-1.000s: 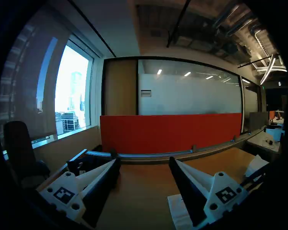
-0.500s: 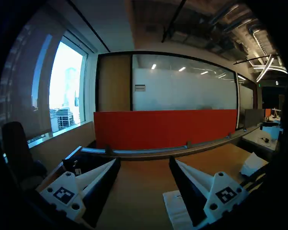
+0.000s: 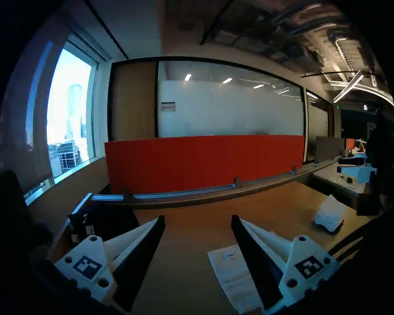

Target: Fold towel

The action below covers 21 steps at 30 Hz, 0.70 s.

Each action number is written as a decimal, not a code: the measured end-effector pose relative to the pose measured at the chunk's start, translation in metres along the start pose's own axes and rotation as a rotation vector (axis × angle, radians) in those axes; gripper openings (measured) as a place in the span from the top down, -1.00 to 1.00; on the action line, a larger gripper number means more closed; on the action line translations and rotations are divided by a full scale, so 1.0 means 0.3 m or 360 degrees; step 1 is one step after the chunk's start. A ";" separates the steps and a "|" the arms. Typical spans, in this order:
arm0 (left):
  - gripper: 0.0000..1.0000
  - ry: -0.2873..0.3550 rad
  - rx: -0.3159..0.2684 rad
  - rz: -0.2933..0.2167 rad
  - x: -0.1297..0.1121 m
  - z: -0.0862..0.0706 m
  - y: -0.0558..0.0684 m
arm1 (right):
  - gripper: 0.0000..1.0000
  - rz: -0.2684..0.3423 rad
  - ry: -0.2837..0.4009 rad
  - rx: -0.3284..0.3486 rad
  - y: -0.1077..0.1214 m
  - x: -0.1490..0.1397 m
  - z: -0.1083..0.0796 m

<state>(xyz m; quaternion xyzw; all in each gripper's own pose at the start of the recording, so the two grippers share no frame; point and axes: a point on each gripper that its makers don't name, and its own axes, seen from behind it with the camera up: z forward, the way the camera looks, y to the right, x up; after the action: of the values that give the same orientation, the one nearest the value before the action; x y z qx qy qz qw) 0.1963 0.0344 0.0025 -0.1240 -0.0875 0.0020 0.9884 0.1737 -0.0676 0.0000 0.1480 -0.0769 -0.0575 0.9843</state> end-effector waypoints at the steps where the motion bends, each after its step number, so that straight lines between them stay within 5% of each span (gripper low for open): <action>1: -0.86 -0.0014 -0.0016 0.0004 -0.008 0.003 0.007 | -1.00 -0.0012 -0.0014 0.0015 -0.005 -0.006 0.002; 12: -0.86 -0.0167 -0.0213 0.0070 -0.095 0.006 0.091 | -1.00 -0.0114 -0.0200 0.0257 -0.089 -0.088 0.002; 21: -0.86 -0.0242 -0.0303 0.0082 -0.158 0.003 0.122 | -1.00 -0.0113 -0.0277 0.0319 -0.103 -0.157 0.005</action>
<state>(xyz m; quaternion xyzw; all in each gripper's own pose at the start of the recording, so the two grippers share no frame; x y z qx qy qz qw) 0.1503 0.0690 -0.0139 -0.2190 -0.1586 0.0286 0.9623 0.1245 -0.0910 -0.0141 0.2427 -0.1621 -0.0971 0.9515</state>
